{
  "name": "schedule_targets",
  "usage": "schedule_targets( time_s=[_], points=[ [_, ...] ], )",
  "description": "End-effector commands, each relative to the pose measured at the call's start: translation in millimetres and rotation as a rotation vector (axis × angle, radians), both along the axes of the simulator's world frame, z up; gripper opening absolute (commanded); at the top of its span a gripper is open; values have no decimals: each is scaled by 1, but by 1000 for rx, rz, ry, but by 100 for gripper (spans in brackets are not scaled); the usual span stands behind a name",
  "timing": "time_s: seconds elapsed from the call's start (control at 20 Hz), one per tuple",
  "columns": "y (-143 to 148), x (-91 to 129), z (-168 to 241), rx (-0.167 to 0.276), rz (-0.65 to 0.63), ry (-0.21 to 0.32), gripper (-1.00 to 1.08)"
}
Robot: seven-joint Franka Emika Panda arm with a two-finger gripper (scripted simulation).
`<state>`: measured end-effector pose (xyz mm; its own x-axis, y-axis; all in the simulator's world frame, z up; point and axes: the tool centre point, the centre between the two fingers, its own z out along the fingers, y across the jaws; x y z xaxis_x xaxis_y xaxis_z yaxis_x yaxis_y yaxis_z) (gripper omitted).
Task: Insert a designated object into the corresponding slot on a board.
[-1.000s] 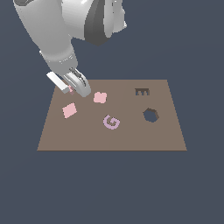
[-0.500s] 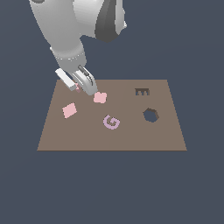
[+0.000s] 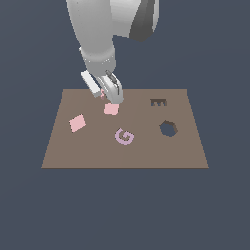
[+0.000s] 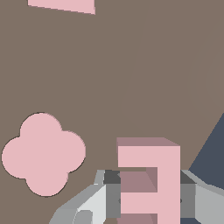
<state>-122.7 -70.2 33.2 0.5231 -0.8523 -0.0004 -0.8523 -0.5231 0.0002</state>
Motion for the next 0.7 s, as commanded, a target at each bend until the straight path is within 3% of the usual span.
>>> schedule_targets(
  time_s=[0.0, 0.65],
  points=[
    [19, -2, 1, 0, -51, 0, -100],
    [121, 6, 4, 0, -331, -1, -100]
  ],
)
